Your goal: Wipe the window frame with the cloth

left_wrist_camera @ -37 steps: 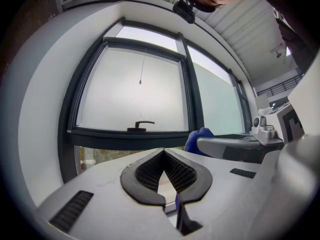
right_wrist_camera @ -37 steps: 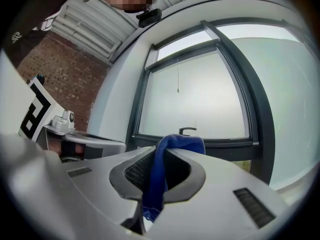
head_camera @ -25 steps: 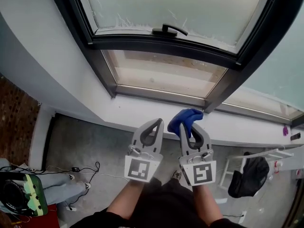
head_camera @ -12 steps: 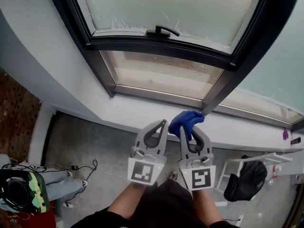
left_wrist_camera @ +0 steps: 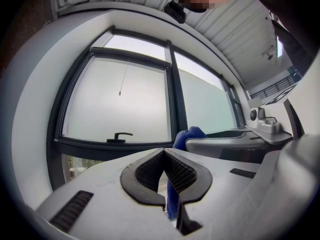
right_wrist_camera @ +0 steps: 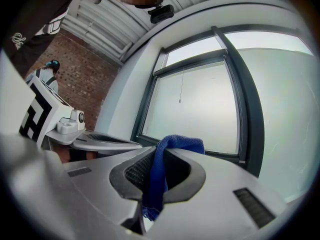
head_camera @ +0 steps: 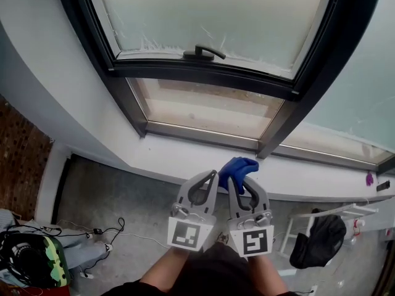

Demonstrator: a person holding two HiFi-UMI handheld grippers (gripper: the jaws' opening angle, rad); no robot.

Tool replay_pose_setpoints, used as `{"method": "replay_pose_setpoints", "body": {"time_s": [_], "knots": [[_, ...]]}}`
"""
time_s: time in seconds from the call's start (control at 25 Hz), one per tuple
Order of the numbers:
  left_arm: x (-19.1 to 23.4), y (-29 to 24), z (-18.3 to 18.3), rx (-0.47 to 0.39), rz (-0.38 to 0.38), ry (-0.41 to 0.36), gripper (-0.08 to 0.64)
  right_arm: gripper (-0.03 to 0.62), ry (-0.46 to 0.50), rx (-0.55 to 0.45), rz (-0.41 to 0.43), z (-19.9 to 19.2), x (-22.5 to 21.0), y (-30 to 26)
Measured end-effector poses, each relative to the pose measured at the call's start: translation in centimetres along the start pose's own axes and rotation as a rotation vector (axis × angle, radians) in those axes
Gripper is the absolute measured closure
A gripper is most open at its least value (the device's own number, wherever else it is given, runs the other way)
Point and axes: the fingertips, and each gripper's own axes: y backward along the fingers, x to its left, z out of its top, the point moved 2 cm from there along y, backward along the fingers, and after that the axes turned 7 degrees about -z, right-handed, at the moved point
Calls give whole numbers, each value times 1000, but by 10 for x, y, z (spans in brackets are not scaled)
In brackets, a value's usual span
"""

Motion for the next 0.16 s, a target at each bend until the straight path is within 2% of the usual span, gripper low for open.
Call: {"method": "replay_pose_setpoints", "body": {"time_s": [0.16], "knots": [[-1,3,2,-8,15,45,557,563,3,7,10,1,1,2]]}}
